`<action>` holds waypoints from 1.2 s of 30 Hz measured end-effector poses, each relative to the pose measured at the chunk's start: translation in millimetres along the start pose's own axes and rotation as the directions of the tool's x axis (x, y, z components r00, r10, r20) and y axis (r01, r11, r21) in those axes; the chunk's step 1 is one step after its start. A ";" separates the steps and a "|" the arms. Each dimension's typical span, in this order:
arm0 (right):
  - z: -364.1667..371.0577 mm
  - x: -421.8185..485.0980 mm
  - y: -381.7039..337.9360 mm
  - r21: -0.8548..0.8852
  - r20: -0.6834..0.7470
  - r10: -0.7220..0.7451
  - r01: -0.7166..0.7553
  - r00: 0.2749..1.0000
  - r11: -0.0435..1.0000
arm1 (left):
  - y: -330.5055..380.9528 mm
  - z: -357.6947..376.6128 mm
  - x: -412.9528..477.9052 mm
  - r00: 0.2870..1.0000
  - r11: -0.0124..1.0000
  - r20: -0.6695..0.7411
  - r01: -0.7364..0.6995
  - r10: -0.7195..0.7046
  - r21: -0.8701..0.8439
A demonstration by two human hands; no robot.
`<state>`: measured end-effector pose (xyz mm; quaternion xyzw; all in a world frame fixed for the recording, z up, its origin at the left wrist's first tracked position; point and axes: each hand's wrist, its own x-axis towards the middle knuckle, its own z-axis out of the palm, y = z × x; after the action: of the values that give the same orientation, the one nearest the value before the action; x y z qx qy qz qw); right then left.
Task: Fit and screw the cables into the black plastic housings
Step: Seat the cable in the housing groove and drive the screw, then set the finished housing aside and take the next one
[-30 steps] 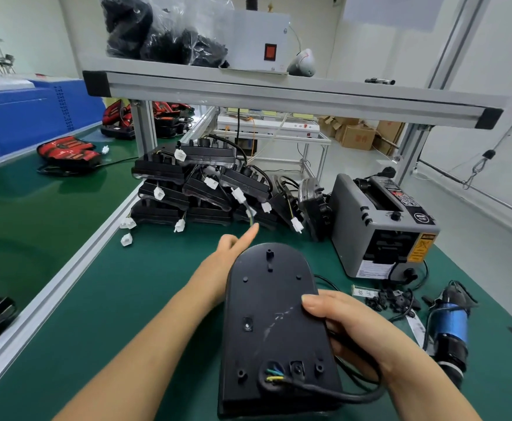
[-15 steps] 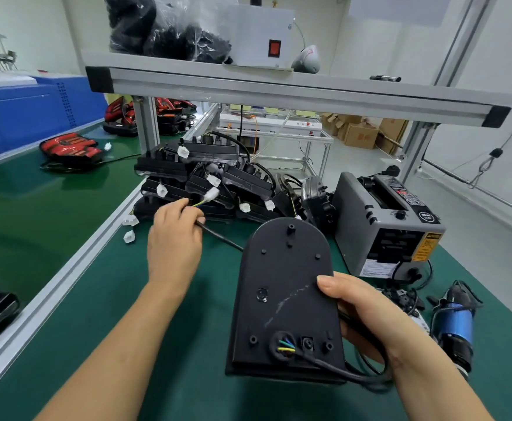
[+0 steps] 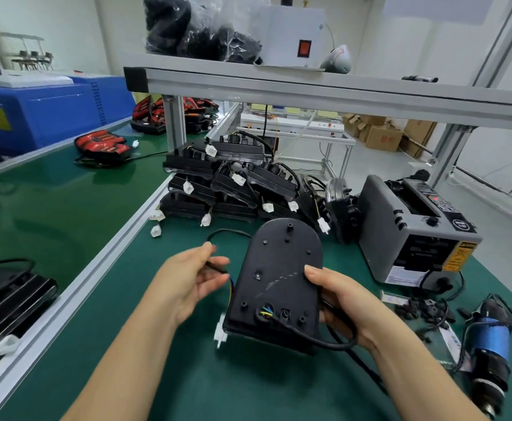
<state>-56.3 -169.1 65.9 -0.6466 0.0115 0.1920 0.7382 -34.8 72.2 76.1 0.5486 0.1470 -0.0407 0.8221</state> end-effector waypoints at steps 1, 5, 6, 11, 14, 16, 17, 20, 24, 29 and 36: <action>1.9 6.2 3.0 -0.010 -0.012 0.019 -0.019 1.000 1.000 | -6.6 -3.5 -3.4 0.999 0.997 -0.013 0.031 -0.032 -0.071; 7.6 25.5 8.7 -0.056 -0.033 0.083 -0.085 0.996 0.995 | -28.1 -20.4 -16.6 0.998 0.981 -0.002 0.067 -0.069 -0.180; 8.4 29.0 9.2 -0.063 -0.030 0.097 -0.099 0.995 0.993 | -32.4 -24.8 -21.2 0.999 0.993 0.005 0.041 -0.041 -0.112; 11.6 47.2 9.9 -0.064 0.003 0.131 -0.131 0.991 0.989 | -47.2 -32.4 -42.3 0.962 0.952 0.266 -0.131 0.056 0.275; 13.2 56.0 8.0 -0.087 0.006 0.155 -0.154 0.988 0.984 | -49.1 -30.5 -46.8 0.962 0.963 0.269 -0.121 0.052 0.243; 13.0 61.0 5.5 -0.104 -0.006 0.201 -0.201 0.980 0.974 | -49.5 -27.1 -49.0 0.959 0.977 0.281 -0.092 0.035 0.191; 13.8 63.7 3.3 -0.122 -0.001 0.220 -0.219 0.975 0.968 | -49.7 -24.4 -50.8 0.955 0.984 0.294 -0.076 0.026 0.159; 21.6 74.8 -7.1 -0.131 0.062 0.216 -0.207 0.974 0.969 | -52.0 -16.8 -53.7 0.968 0.997 0.247 -0.063 0.052 0.037; 42.9 91.5 -30.4 -0.243 0.152 0.168 -0.128 0.974 0.962 | -50.3 -13.5 -51.3 0.983 0.979 0.115 -0.121 0.141 -0.161; 75.9 112.6 -48.1 -0.320 0.073 0.035 -0.010 0.997 0.947 | -27.5 -32.2 -28.0 0.946 0.937 -0.133 -0.315 0.296 -0.154; 163.2 108.9 -24.7 -0.349 0.275 -0.095 0.191 0.957 0.918 | 38.8 -89.5 35.8 0.769 0.887 -0.574 -0.436 0.280 -0.151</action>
<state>14.1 14.4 87.2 -0.7438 -0.1666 0.2165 0.6100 -9.4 172.6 68.6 0.4356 0.2669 0.2942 0.8078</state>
